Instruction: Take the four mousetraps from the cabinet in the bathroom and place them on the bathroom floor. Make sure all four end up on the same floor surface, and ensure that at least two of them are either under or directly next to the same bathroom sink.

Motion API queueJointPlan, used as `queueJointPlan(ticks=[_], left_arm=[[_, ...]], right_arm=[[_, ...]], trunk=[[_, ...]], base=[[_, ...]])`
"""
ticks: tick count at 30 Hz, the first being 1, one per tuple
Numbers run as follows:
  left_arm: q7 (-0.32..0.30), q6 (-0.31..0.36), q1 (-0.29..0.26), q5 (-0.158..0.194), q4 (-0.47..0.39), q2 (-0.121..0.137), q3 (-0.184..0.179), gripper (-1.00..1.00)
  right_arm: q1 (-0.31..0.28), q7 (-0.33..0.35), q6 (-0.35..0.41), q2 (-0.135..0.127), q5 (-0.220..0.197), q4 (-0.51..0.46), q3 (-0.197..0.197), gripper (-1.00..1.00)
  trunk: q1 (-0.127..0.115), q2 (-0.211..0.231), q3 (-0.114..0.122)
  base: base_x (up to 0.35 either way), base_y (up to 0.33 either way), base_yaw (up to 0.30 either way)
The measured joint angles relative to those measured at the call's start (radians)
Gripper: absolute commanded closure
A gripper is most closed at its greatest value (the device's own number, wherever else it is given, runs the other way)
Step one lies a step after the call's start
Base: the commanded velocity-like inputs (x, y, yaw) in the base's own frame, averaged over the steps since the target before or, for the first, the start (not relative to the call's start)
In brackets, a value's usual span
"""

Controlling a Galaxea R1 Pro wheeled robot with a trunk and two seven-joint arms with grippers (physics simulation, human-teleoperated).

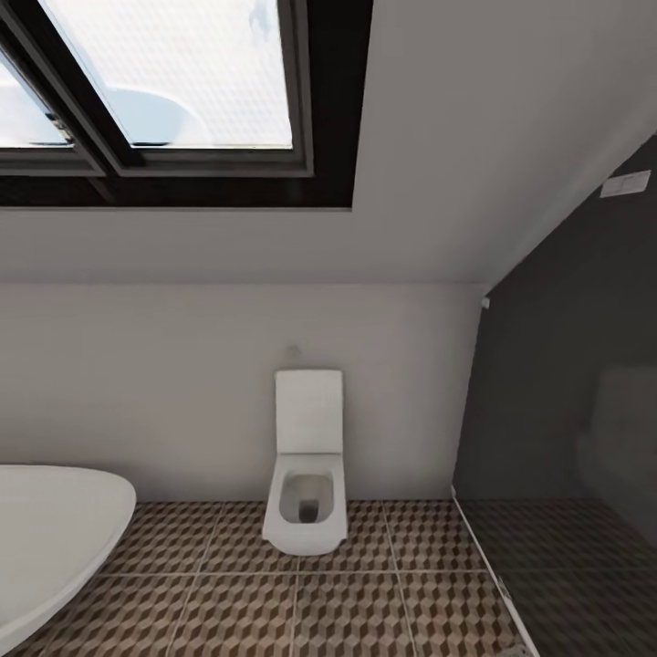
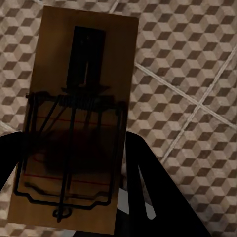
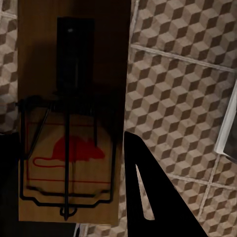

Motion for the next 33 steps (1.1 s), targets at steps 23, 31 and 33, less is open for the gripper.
queueJointPlan(ticks=[23,31,33], left_arm=[[0.0,0.0,0.0,-0.005,-0.01,-0.012,-0.004,1.0],[-0.006,0.002,-0.002,-0.01,-0.076,-0.022,-0.007,1.0],[-0.008,0.003,-0.002,-0.01,-0.095,-0.022,-0.006,1.0]], right_arm=[[0.0,0.012,-0.002,-0.001,-0.018,-0.008,-0.006,1.0],[0.0,0.096,-0.002,-0.001,-0.087,-0.009,-0.004,1.0],[0.0,0.115,-0.002,-0.001,-0.091,-0.009,-0.004,1.0]], trunk=[[0.031,-0.056,-0.025],[0.062,-0.112,-0.05],[0.069,-0.126,-0.056]], base=[[0.049,0.036,0.0],[0.0,0.0,0.0],[0.0,0.0,0.0]])
